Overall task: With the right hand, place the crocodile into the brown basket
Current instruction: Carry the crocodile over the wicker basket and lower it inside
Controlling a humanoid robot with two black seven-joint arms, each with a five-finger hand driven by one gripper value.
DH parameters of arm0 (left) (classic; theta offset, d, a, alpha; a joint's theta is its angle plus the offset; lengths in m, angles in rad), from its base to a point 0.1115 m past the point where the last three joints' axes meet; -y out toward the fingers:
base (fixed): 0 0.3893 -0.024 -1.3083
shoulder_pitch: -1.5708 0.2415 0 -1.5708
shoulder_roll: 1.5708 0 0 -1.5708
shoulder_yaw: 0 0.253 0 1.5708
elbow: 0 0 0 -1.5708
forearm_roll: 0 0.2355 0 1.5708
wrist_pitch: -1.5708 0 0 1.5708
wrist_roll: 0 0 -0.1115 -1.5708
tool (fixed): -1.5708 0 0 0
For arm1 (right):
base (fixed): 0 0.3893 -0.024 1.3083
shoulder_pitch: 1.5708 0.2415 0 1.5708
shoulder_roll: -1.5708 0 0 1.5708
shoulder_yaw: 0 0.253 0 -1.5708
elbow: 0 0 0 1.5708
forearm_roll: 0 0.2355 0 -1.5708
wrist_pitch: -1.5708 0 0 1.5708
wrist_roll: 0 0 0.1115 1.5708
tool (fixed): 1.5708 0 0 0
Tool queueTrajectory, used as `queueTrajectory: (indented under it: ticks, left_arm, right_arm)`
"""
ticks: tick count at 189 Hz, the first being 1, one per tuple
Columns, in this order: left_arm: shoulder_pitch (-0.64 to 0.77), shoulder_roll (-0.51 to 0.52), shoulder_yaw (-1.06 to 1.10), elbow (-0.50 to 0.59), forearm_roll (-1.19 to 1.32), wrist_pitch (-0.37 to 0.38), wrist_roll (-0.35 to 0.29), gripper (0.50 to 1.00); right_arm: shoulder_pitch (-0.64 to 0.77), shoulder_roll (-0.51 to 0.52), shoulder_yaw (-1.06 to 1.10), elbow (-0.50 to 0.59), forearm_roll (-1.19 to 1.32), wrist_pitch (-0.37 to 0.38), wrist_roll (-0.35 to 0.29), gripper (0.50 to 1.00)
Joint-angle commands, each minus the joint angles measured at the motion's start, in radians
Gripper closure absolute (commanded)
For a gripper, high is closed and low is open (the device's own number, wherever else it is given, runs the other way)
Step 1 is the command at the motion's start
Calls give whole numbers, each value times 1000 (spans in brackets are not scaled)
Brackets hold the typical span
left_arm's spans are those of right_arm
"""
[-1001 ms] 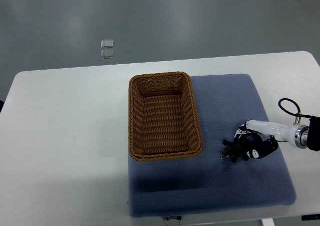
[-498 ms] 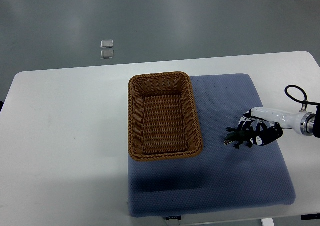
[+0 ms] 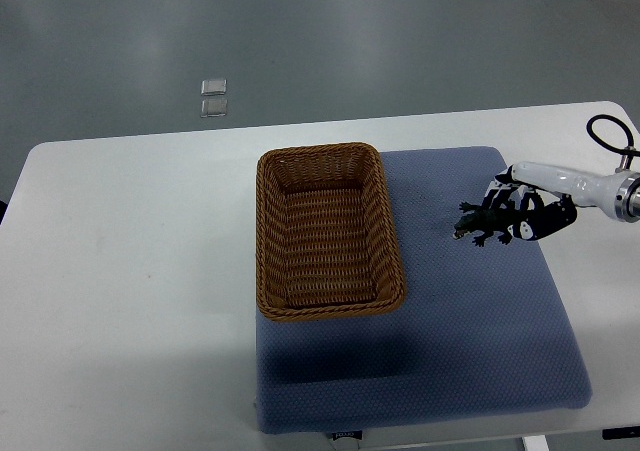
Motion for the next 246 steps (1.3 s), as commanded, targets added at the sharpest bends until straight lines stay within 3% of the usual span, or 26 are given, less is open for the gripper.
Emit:
queueTrajectory:
  ticks: [1,35,61,107,152,246]
  left_arm:
    - [0,0,1,0,0,0,0,500]
    - [0,0,1,-3,2,0,0,500]
    - [-8,0,1,-3,2,-2,0,500]
    - [-9,0,2,-5,2,-2,0,500]
    - [-9,0,2,-5,2,-2,0,500]
    - [-9,0,7,-6,2,-2,0,500]
  right_arm:
    - [76,9,-3,-23,14,15,0,1000]
    - [221,53,-23,-114,26,50,-2,1000]
    - [313,206,-26,-197,23,97,-6,1000]
    - [443,475,-167,-379,14,87,-8,1000]
    - [449,639,-187,-503,8,82,-8,1000]
    - [383,705,-242,-577,1,15,-3,1000]
